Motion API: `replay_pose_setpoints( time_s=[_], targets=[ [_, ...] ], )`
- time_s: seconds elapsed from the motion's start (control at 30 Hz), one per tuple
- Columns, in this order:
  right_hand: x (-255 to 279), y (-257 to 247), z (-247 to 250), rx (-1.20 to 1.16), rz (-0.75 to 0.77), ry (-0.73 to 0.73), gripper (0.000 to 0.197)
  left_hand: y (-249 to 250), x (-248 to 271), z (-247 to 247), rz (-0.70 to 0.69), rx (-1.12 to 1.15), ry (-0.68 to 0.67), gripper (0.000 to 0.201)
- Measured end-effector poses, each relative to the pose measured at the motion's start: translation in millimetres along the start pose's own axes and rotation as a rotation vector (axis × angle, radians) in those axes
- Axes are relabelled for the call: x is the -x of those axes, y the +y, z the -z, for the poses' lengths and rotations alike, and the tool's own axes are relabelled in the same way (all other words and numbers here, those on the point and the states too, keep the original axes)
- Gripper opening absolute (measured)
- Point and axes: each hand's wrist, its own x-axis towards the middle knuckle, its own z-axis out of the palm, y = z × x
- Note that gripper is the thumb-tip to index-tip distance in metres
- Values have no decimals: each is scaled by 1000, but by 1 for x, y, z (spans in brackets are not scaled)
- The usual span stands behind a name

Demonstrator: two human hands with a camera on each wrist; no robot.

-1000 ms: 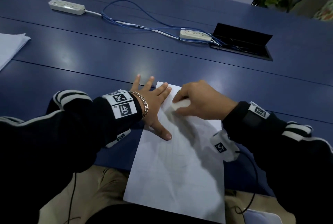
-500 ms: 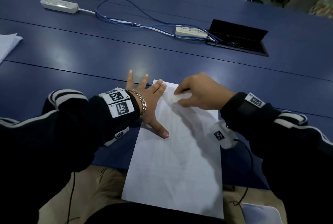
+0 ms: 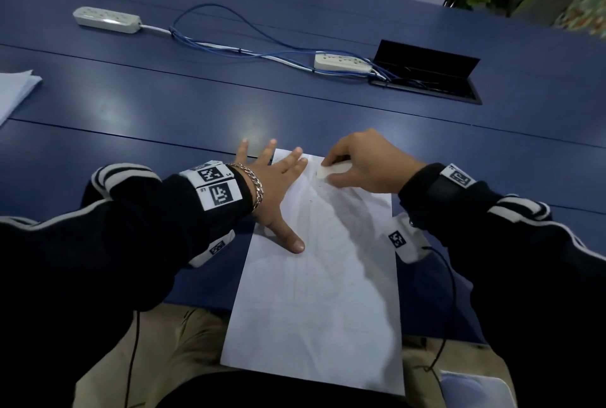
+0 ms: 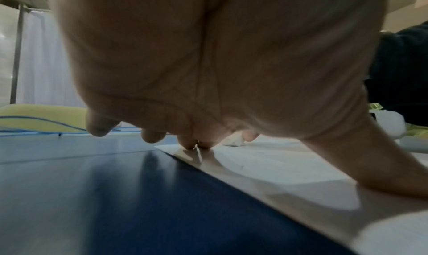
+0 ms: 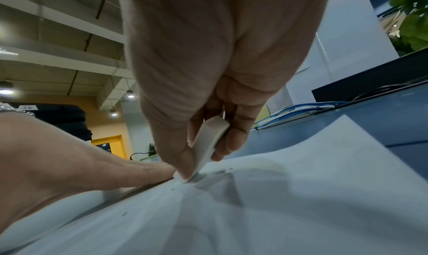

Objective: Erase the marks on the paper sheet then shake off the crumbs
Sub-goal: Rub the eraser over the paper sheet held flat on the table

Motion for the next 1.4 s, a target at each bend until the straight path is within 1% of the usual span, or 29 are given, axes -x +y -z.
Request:
replay_pose_setpoints(
  time_s=[0.07,0.17,0.23,0.3,0.37,0.43,0.5,0.57,0.63,0.73,0.77,0.9,1.07,1.2,1.3,1.33,1.4],
  targets=[
    [0,0,-2,1,7,-1,30,-2,-1,-1,-29,32,-6,169],
    [-1,-2,-4,6,5,34,28,-1,0,0,-18,24,-15,168],
    [4,-9,-9,37,63,62,26,0,-1,1,-3,15,-22,167],
    [14,-16,-12,57,157,20,24,1,-2,1,7,7,-22,168],
    [20,-16,-6,49,208,-53,25,1,-2,0,7,3,-21,168],
    [15,-6,2,51,173,-74,26,1,-3,-1,5,6,-15,168],
    [8,1,2,46,109,-22,25,1,-3,0,4,1,-10,168],
    [6,0,-4,60,81,33,25,0,-3,0,9,-12,-12,168],
    [13,-7,-11,105,123,38,25,0,-3,-1,12,-24,-10,168],
    [23,-13,-10,131,226,-54,27,1,-4,0,6,-32,-15,168],
    [23,-12,-7,121,223,-65,28,1,-5,-1,0,-20,-14,168],
    [17,1,-6,37,121,-12,29,-9,1,-10,-30,18,15,168],
    [11,-10,-5,76,75,-24,27,-21,14,-15,-28,15,-43,163],
    [-2,-28,-10,32,102,29,26,-22,12,-17,-24,13,-34,165],
    [-1,-36,-22,43,105,45,25,-23,11,-20,-22,-6,-19,165],
    [2,-37,-24,32,122,38,25,-23,10,-20,-18,-8,-15,166],
    [13,-42,-25,-26,181,-27,29,-23,8,-22,-12,-12,-8,167]
  ],
)
